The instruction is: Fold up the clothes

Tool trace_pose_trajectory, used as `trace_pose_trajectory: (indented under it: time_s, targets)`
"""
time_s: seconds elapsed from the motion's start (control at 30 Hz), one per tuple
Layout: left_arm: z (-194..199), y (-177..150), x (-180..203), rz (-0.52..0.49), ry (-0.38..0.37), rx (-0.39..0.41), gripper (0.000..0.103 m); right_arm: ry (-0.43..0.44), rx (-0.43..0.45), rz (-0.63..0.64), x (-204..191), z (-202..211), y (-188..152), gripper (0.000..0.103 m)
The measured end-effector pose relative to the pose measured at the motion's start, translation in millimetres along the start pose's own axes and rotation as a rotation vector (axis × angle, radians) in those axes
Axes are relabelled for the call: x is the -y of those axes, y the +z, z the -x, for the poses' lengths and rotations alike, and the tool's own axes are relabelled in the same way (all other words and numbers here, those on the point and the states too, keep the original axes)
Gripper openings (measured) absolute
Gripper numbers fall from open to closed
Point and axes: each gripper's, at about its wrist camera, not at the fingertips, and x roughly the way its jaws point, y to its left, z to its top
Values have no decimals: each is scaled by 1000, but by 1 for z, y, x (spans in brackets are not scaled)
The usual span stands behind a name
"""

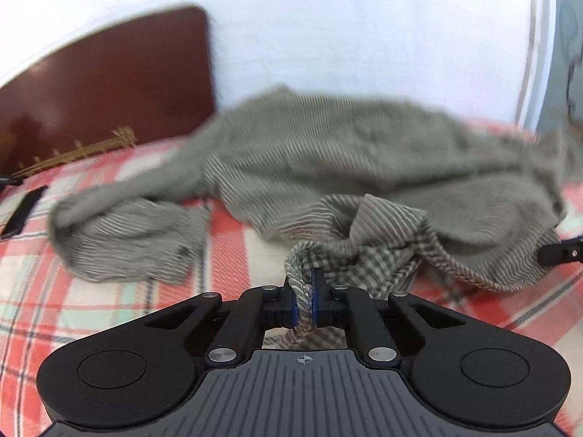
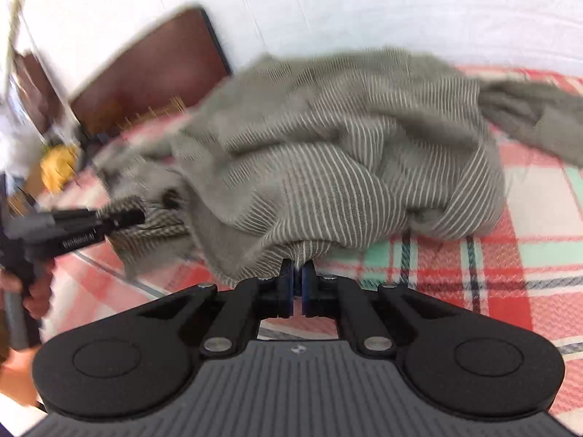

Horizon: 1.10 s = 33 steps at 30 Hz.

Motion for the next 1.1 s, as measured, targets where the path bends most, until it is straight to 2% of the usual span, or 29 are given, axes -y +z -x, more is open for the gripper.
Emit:
trace_pose_trajectory:
  time_s: [0.1,0.23,0.3,0.37,0.4,0.43,0.47,0.53,0.6,0.67,0.7,0.77,0.8,0.9,1.0,1.1]
  targets:
    - [37,3,-17,54,9,77,2,74,82,-4,-11,41,11,4]
    - [82,-6,-33,106,26,131,2,137,193,28,-30,80,22,4]
    - [97,-16,-38,116,30,127,2,163,228,46,-39,91,24,4]
    - [101,-28,-38,106,34,90,6,180,219,53,-45,89,22,4]
    - [101,-34,-37,92,31,64,6,189,212,56,-48,87,21,4]
    - [99,-40,-34,76,35,41,20,197,206,59,-51,86,20,4]
    - [96,-46,-29,59,42,19,27,202,193,57,-52,81,18,4]
    - [92,-53,-16,-9,40,-2,28,209,173,39,-52,77,17,4]
    - [88,-54,-1,-83,15,8,37,213,165,29,-54,76,20,4]
    - [81,-50,18,-137,-16,35,58,214,190,36,-58,81,28,4]
    - [76,-48,28,-157,-29,51,61,220,200,43,-61,82,31,4]
    - [65,-42,48,-209,-41,80,64,236,218,58,-67,84,37,4]
    - [59,-40,59,-236,-30,95,65,245,227,66,-70,85,40,4]
    - [41,-34,90,-296,37,145,74,269,254,88,-79,88,49,4]
    - [27,-26,105,-272,110,184,74,293,281,111,-89,91,58,4]
    - [16,-15,98,-208,132,179,74,317,308,133,-98,95,67,4]
